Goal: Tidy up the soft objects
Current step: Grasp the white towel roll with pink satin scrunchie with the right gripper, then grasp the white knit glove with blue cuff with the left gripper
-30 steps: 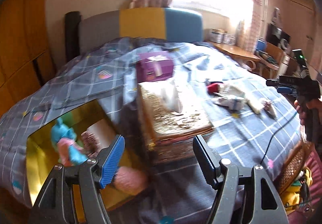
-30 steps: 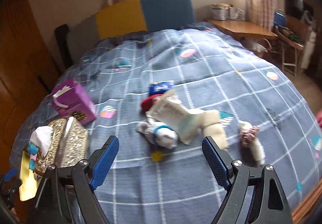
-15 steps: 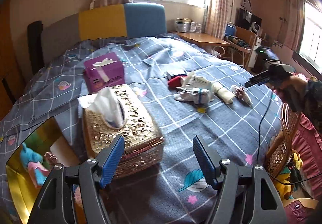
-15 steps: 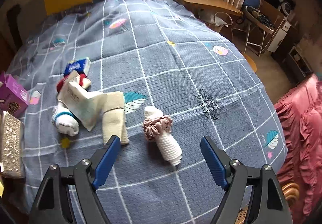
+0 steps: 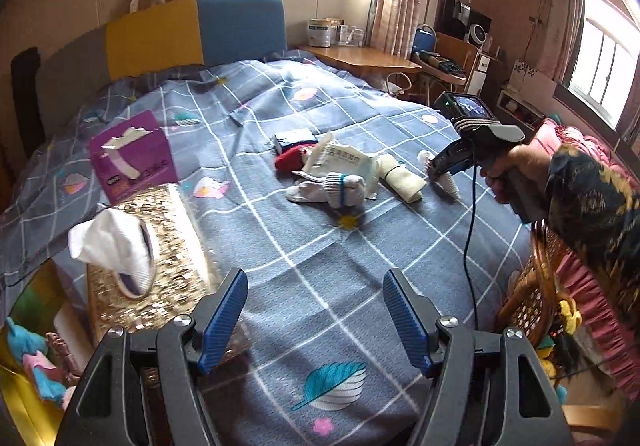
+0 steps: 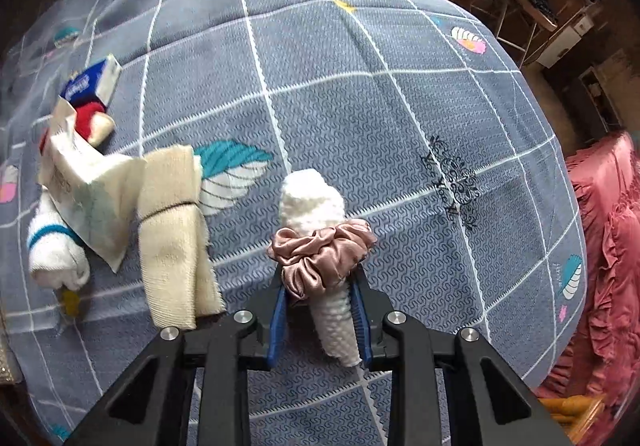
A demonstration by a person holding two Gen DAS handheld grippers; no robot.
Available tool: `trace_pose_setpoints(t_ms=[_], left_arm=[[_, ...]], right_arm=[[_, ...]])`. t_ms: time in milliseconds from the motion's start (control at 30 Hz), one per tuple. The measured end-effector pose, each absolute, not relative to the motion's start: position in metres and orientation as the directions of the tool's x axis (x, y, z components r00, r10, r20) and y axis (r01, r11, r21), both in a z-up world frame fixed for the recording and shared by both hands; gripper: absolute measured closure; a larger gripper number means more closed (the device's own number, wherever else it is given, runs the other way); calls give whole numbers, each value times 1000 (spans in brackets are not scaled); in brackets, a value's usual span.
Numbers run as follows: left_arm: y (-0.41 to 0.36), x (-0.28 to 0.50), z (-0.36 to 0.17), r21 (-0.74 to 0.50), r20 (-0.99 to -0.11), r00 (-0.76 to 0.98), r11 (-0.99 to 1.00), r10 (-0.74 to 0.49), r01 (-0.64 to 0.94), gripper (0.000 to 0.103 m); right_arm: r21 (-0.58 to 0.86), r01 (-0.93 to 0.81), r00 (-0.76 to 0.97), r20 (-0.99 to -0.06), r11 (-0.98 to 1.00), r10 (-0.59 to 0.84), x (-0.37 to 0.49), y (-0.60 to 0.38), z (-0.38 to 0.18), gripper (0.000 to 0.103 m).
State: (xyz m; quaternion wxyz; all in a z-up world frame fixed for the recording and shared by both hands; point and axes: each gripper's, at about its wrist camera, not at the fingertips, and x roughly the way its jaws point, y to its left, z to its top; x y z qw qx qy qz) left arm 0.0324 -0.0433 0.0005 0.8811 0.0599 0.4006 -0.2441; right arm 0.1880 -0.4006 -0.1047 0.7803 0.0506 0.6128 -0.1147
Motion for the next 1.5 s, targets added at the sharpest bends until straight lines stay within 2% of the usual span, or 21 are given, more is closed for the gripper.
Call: trace_pose_setpoints(t_ms=[67,200,233,333,433,667,733,867,1033,1100,1133,1167,1267,1500], left_arm=[[-54,41,-2,-119,-753,530,873,-390,473,33],[-75,64,-12,-206,-788,447,866,-423,457,38],[-80,71,-14,-217,-794,436,868,-423,446,42],[-92,93,-19,-242,-798,431,879,-422,412,44],[-102,120,-33,-317,-811,377,877,-449,361,53],[-127,177,-65,-442,-814,314,872,-489,210,53],[-133,192,-72,-446,-820,316,879,-477,170,51],[-149,219,-89,-426,-841,305,895,-446,132,34],[-169,242,-115,-364,-888,260,926,-378,102,33],[-172,245,-123,-357,-896,248,929,-369,94,35],[-173,245,-125,-342,-900,250,935,-356,99,44],[-173,243,-126,-340,-899,251,933,-359,118,49],[-169,227,-119,-331,-890,265,926,-371,183,59],[-150,172,-101,-269,-886,299,917,-356,296,60]], right_arm=[[-47,287,247,-961,957,-121,185,-403,-104,74],[85,385,298,-954,919,-37,177,-415,-112,73],[96,396,308,-951,913,-34,176,-417,-112,73],[117,397,323,-946,910,-19,174,-418,-108,73],[122,395,322,-946,910,-13,173,-419,-108,73],[154,392,331,-943,907,18,178,-425,-111,68],[159,392,330,-944,906,23,176,-426,-110,68],[157,388,325,-945,908,25,176,-424,-111,67],[158,387,325,-945,909,26,180,-423,-113,67],[159,385,325,-945,909,27,181,-424,-113,67],[159,386,326,-945,909,27,181,-424,-113,67],[160,386,326,-945,909,27,181,-424,-113,67],[162,387,328,-944,908,29,180,-424,-113,67],[162,385,328,-944,909,29,180,-423,-114,67]])
